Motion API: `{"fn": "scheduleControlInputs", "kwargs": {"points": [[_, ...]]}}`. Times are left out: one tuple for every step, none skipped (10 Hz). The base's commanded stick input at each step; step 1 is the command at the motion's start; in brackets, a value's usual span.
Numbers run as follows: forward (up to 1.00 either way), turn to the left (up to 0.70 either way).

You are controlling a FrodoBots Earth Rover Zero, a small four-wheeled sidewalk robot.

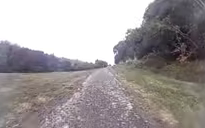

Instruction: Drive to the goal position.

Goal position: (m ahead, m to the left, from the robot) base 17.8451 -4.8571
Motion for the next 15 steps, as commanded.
{"fn": "scheduleControlInputs", "kwargs": {"points": [[0.45,0.00],[0.45,0.00],[0.45,0.00],[0.45,0.00],[0.45,0.00],[0.45,0.00],[0.45,0.00],[0.45,0.00],[0.45,0.00],[0.45,0.00],[0.45,0.00],[0.45,0.00],[0.45,0.00],[0.45,0.00],[0.45,0.00]]}}
